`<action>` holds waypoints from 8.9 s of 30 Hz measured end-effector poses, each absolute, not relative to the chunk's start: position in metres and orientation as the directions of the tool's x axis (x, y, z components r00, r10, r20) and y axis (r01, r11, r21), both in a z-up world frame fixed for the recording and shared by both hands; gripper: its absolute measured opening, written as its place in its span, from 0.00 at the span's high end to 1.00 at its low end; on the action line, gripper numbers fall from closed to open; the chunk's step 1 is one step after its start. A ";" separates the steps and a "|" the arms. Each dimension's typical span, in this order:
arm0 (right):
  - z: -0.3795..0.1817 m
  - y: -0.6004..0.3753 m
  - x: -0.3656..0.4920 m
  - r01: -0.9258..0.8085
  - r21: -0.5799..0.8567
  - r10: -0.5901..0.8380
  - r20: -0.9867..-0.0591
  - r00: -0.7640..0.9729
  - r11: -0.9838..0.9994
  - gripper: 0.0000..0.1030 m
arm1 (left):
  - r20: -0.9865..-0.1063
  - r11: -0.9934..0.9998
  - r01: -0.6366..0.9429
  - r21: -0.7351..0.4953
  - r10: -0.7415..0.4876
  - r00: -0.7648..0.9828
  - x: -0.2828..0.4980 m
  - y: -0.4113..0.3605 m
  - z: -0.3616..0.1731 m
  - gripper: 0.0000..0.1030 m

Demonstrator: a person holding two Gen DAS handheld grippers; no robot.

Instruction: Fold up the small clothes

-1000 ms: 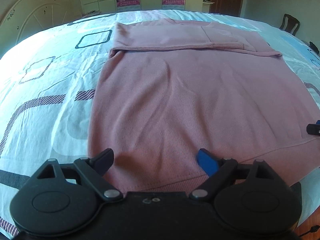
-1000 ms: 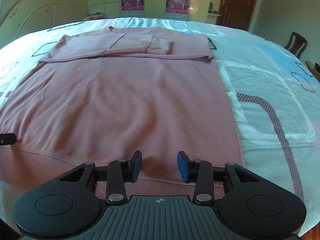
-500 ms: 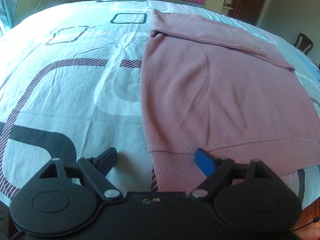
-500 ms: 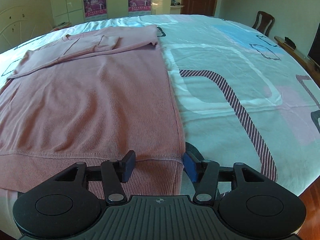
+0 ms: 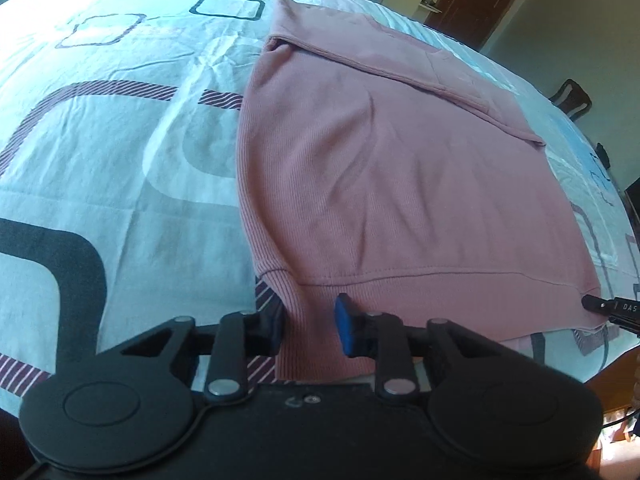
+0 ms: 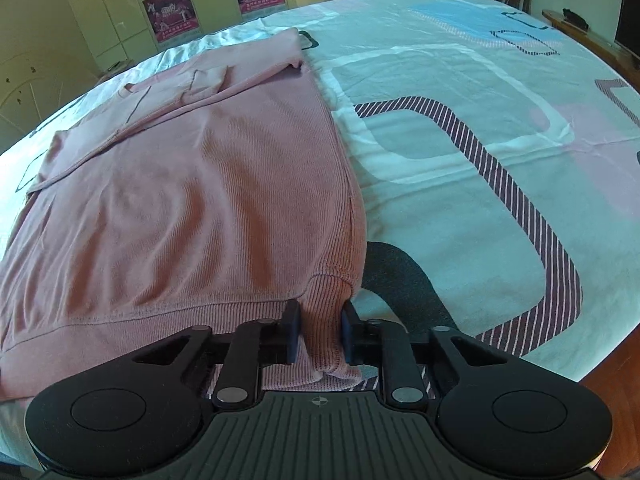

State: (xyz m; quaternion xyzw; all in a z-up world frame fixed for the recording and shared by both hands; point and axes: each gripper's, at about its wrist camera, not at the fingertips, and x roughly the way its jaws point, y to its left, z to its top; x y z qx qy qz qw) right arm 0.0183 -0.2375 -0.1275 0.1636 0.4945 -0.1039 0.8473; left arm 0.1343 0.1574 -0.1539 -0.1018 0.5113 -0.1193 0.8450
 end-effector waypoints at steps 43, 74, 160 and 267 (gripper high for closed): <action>-0.141 -0.354 0.385 0.365 0.458 0.117 -0.737 0.666 0.810 0.48 | -0.691 0.912 -0.057 -0.407 -0.267 0.672 0.503 0.136 -0.124 0.17; -0.176 -0.327 0.433 -0.138 0.330 0.349 -0.758 0.551 0.934 0.33 | -0.774 0.931 0.248 -0.268 -0.361 0.519 0.547 0.094 -0.162 0.57; -0.174 -0.262 0.294 0.105 0.000 -0.066 -0.776 0.627 0.994 0.72 | -0.751 0.991 0.124 -0.041 -0.113 0.651 0.375 0.074 -0.160 0.33; -0.151 -0.331 0.285 0.221 0.182 -0.031 -0.701 0.712 0.958 0.44 | -0.620 0.784 0.568 -0.251 -0.581 0.528 0.383 -0.203 -0.134 0.88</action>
